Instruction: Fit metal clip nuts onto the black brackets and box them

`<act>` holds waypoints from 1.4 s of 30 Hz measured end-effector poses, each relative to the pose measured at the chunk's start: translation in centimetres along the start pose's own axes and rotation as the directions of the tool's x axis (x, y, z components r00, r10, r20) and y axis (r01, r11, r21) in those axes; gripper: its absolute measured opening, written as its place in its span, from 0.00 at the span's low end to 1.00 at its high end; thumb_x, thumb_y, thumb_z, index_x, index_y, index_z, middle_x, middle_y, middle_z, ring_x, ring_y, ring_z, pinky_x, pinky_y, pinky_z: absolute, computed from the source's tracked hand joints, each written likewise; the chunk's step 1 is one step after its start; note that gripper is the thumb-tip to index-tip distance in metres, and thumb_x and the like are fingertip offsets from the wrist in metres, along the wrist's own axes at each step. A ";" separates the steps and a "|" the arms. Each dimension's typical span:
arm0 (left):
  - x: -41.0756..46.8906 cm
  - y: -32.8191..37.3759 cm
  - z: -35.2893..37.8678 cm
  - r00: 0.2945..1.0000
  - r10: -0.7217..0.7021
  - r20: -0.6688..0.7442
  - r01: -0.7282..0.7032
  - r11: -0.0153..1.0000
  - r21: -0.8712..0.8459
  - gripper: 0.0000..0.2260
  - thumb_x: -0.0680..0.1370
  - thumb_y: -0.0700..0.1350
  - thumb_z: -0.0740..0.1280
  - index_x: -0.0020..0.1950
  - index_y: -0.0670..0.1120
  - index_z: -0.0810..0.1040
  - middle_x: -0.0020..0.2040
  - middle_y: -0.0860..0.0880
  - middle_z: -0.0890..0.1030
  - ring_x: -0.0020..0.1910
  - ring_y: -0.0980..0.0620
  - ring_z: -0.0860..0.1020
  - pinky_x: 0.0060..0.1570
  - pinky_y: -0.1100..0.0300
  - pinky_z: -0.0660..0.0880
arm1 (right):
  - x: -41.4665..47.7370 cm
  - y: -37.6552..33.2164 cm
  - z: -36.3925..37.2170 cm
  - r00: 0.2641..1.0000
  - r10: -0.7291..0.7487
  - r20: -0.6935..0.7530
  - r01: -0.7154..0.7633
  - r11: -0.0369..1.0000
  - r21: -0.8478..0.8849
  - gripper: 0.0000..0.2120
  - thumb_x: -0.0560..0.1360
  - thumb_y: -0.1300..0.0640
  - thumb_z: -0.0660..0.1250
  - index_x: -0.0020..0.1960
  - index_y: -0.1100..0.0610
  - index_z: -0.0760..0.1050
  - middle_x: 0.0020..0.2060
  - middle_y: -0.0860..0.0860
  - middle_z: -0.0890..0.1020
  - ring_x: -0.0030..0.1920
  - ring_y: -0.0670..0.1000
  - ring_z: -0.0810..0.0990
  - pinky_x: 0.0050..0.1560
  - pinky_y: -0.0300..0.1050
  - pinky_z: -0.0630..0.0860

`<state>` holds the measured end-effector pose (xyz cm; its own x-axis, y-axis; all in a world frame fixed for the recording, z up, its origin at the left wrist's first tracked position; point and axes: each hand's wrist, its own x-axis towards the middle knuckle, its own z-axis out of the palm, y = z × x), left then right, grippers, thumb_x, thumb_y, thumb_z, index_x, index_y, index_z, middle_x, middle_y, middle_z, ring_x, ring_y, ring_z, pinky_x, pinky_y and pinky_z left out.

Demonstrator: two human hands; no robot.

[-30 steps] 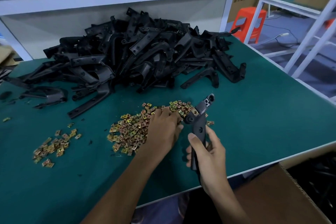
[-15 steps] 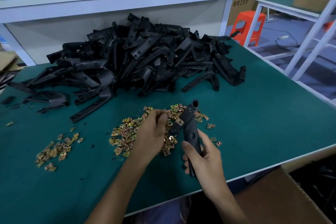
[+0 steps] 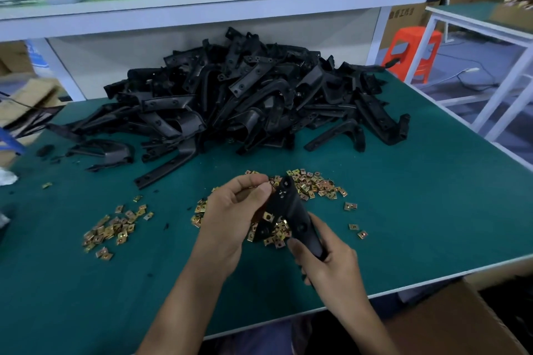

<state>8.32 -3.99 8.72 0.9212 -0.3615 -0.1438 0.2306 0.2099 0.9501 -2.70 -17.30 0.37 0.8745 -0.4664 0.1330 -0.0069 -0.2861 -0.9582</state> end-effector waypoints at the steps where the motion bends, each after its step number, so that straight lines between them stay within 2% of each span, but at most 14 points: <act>1: 0.0 0.0 0.0 1.000 0.005 -0.012 -0.004 1.000 0.009 0.06 0.77 0.38 0.72 0.47 0.48 0.86 0.45 0.43 0.87 0.42 0.52 0.84 0.42 0.62 0.80 | 0.0 0.0 0.0 1.000 -0.009 0.002 0.009 1.000 -0.011 0.16 0.72 0.42 0.69 0.59 0.34 0.77 0.30 0.48 0.79 0.26 0.47 0.76 0.30 0.50 0.80; 5: 0.0 -0.2 0.2 0.998 0.024 -0.061 -0.023 0.999 0.023 0.06 0.78 0.38 0.72 0.44 0.48 0.85 0.41 0.46 0.86 0.38 0.54 0.83 0.36 0.65 0.78 | 0.0 0.0 0.0 0.999 -0.038 -0.002 0.037 0.998 -0.052 0.17 0.72 0.42 0.69 0.61 0.33 0.77 0.32 0.42 0.80 0.31 0.41 0.76 0.36 0.45 0.80; 10: 0.0 -0.3 0.3 0.994 0.032 -0.101 -0.026 0.998 0.060 0.04 0.78 0.39 0.72 0.45 0.47 0.84 0.40 0.48 0.86 0.37 0.55 0.82 0.35 0.65 0.78 | 0.0 0.0 0.0 0.999 -0.048 0.009 0.048 0.996 -0.079 0.19 0.72 0.42 0.69 0.62 0.32 0.76 0.35 0.38 0.82 0.33 0.41 0.80 0.39 0.43 0.79; 15: -0.2 -0.9 0.6 0.977 0.088 -0.192 -0.058 0.986 0.156 0.02 0.78 0.42 0.73 0.47 0.48 0.84 0.42 0.50 0.87 0.41 0.55 0.84 0.40 0.64 0.79 | 0.1 0.1 0.1 0.998 -0.063 0.017 0.065 0.988 -0.142 0.21 0.73 0.42 0.69 0.65 0.29 0.73 0.37 0.37 0.83 0.33 0.40 0.81 0.38 0.40 0.77; 18: -0.2 -1.4 1.0 0.961 0.059 -0.269 -0.033 0.995 0.099 0.02 0.78 0.42 0.72 0.49 0.46 0.84 0.44 0.49 0.87 0.47 0.50 0.85 0.48 0.56 0.81 | 0.1 0.1 0.2 0.998 -0.052 0.028 0.056 0.983 -0.173 0.23 0.72 0.38 0.66 0.66 0.31 0.72 0.36 0.36 0.82 0.31 0.41 0.79 0.37 0.44 0.80; 20: -0.3 -1.6 1.4 0.955 0.046 -0.294 -0.026 0.997 0.072 0.02 0.78 0.42 0.72 0.49 0.46 0.84 0.45 0.48 0.87 0.47 0.49 0.85 0.48 0.55 0.81 | 0.1 0.1 0.3 0.999 -0.045 0.018 0.048 0.982 -0.183 0.22 0.72 0.39 0.66 0.66 0.30 0.72 0.35 0.36 0.82 0.30 0.41 0.79 0.37 0.45 0.80; 23: -0.8 -1.8 1.9 0.954 0.077 -0.288 -0.054 0.995 0.086 0.02 0.77 0.42 0.73 0.49 0.45 0.84 0.43 0.50 0.87 0.43 0.55 0.85 0.40 0.67 0.78 | 0.0 0.2 0.4 0.999 -0.040 -0.021 0.035 0.979 -0.203 0.22 0.74 0.43 0.69 0.67 0.32 0.72 0.33 0.36 0.80 0.30 0.42 0.78 0.35 0.44 0.79; 25: -1.0 -1.6 1.9 0.956 0.107 -0.273 -0.075 0.989 0.127 0.01 0.77 0.41 0.74 0.47 0.46 0.84 0.41 0.51 0.87 0.40 0.58 0.85 0.37 0.71 0.76 | -0.2 0.3 0.4 0.999 -0.029 -0.041 0.019 0.975 -0.221 0.23 0.76 0.47 0.72 0.68 0.33 0.72 0.33 0.37 0.80 0.30 0.43 0.78 0.35 0.43 0.77; 29: -1.2 -1.2 1.2 0.957 0.156 -0.245 -0.102 0.970 0.219 0.04 0.75 0.38 0.75 0.46 0.46 0.85 0.39 0.53 0.86 0.37 0.60 0.84 0.36 0.71 0.75 | -0.2 0.0 0.6 0.999 0.009 -0.043 -0.020 0.961 -0.276 0.24 0.76 0.47 0.73 0.69 0.32 0.71 0.32 0.38 0.79 0.30 0.43 0.73 0.35 0.45 0.75; 34: -1.0 -0.4 -0.5 0.969 0.144 -0.199 -0.076 0.946 0.316 0.04 0.74 0.38 0.76 0.45 0.46 0.85 0.39 0.52 0.86 0.38 0.59 0.84 0.37 0.70 0.76 | 0.0 -0.7 0.4 1.000 0.023 0.015 -0.018 0.949 -0.313 0.25 0.75 0.47 0.72 0.69 0.33 0.72 0.30 0.35 0.77 0.32 0.46 0.74 0.37 0.45 0.74; 39: -0.5 0.6 -2.1 0.988 0.120 -0.098 -0.075 0.925 0.372 0.05 0.73 0.35 0.76 0.43 0.44 0.85 0.40 0.50 0.87 0.39 0.58 0.83 0.39 0.70 0.76 | 0.5 -1.1 0.4 0.998 0.036 0.059 -0.013 0.934 -0.358 0.25 0.76 0.47 0.73 0.71 0.35 0.72 0.40 0.42 0.84 0.40 0.51 0.79 0.41 0.44 0.73; 42: -1.0 -0.1 -2.0 0.991 0.096 -0.092 -0.055 0.925 0.377 0.06 0.72 0.37 0.77 0.47 0.46 0.85 0.43 0.51 0.87 0.44 0.56 0.85 0.42 0.68 0.77 | 0.3 -1.0 0.7 1.000 0.018 0.011 -0.013 0.933 -0.358 0.25 0.76 0.47 0.73 0.71 0.35 0.72 0.42 0.42 0.85 0.43 0.50 0.81 0.42 0.43 0.73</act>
<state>8.06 -1.81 8.19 0.9640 -0.2547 -0.0763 0.0445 -0.1283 0.9907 -2.10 -16.51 1.22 0.8796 -0.4622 0.1132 -0.1913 -0.5612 -0.8053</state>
